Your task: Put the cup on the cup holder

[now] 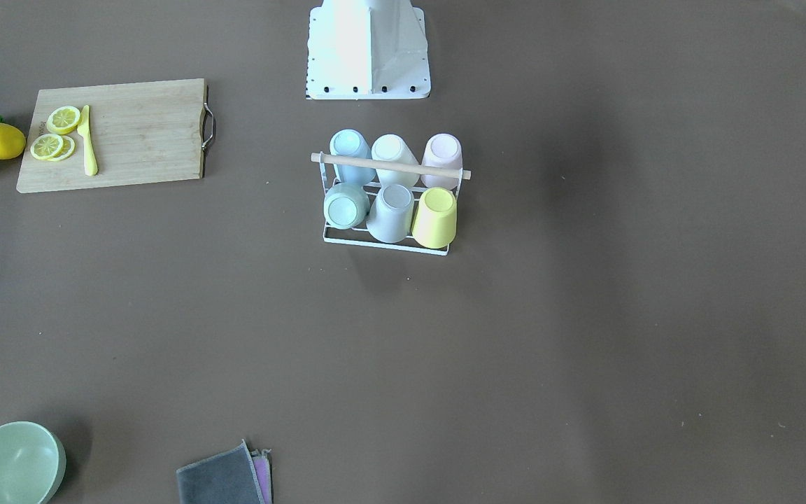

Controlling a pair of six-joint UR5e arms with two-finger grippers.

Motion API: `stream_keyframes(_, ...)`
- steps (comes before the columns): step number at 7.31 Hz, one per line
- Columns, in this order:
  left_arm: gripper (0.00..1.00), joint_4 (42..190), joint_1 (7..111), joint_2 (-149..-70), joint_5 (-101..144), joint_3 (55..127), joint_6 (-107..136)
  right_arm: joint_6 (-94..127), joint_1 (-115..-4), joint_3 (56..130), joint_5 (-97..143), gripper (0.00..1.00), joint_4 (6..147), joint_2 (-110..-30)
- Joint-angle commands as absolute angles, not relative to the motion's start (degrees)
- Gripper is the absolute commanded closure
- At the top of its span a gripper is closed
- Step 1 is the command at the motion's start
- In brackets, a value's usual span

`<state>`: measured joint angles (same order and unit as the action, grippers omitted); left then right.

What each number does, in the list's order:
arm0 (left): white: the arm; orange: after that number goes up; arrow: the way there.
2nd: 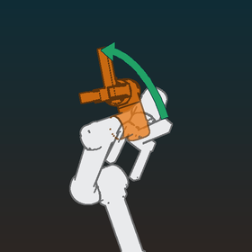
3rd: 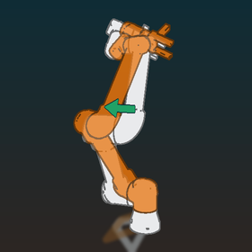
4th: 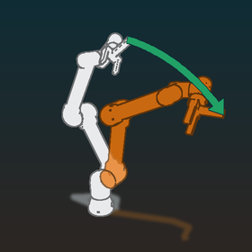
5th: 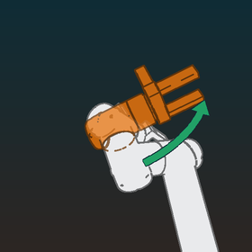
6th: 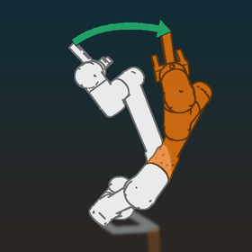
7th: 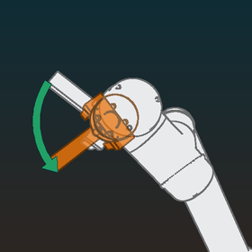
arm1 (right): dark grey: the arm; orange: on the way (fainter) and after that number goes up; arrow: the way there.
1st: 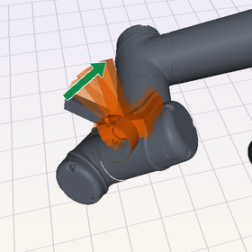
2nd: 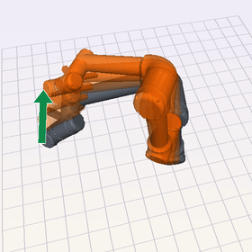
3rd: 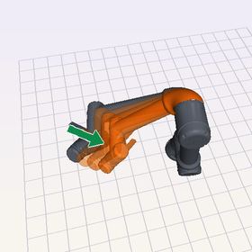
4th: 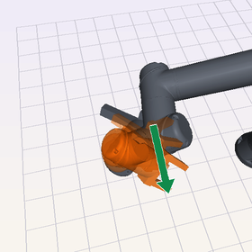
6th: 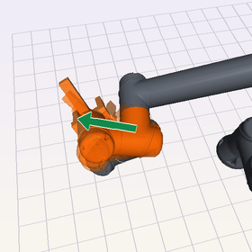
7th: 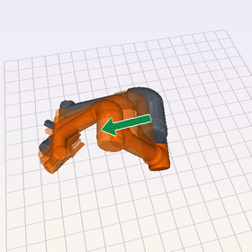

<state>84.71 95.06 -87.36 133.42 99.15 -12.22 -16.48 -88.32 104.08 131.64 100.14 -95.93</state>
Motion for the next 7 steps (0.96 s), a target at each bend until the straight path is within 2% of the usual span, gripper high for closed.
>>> stream_keyframes(1,0.01,84.8,95.0,-87.4,133.4,99.1,-12.2,-16.6,-88.6,104.0,131.6,0.00,100.0,-96.1)
stream_keyframes(7,0.01,84.8,95.0,-87.4,133.4,99.1,-12.3,-16.0,-88.9,104.0,131.9,0.00,100.1,-96.3)
